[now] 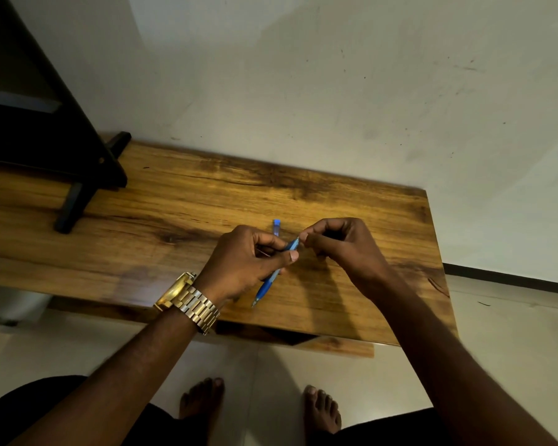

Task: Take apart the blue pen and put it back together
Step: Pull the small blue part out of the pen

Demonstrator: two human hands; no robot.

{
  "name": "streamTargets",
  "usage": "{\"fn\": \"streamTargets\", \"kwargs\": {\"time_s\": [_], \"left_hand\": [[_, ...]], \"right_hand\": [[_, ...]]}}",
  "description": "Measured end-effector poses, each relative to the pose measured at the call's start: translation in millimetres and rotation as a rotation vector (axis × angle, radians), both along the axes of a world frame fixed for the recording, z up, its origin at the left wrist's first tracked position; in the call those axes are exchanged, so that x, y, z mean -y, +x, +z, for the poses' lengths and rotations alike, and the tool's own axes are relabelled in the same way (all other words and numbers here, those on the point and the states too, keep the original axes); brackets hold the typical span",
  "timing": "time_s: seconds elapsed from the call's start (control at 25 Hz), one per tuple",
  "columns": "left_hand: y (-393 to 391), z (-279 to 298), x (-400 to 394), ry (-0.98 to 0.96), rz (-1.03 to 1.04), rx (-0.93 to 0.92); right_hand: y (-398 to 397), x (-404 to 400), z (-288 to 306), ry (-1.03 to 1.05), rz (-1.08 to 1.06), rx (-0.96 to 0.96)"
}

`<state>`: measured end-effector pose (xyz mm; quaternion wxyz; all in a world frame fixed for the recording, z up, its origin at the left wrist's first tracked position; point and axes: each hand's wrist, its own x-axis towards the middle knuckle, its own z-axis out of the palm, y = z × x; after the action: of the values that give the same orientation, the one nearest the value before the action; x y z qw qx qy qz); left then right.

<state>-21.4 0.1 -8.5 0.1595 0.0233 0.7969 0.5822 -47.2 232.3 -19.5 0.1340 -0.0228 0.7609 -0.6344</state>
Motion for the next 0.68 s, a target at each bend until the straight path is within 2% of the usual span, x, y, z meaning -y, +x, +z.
{"fn": "streamTargets", "kwargs": {"time_s": [0.2, 0.28, 0.32, 0.36, 0.44, 0.48, 0.68], "left_hand": [[0, 0, -2, 0.037, -0.021, 0.01], [0, -1, -1, 0.017, -0.022, 0.011], [0, -2, -1, 0.013, -0.013, 0.018], [0, -3, -1, 0.02, 0.004, 0.03], [-2, -4, 0, 0.035, 0.039, 0.043], [-3, -4, 0, 0.036, 0.047, 0.041], [-4, -5, -4, 0.028, 0.035, 0.051]], "right_hand": [[-1, 7, -1, -0.066, -0.052, 0.012], [-3, 6, 5, -0.154, -0.189, 0.047], [-5, 0, 8, -0.105, -0.266, 0.032], [-7, -10, 10, 0.079, -0.308, -0.03], [-8, -34, 12, 0.567, -0.263, -0.152], [-6, -43, 12, 0.701, -0.215, -0.168], [-10, -48, 2, 0.89, -0.053, -0.093]]}}
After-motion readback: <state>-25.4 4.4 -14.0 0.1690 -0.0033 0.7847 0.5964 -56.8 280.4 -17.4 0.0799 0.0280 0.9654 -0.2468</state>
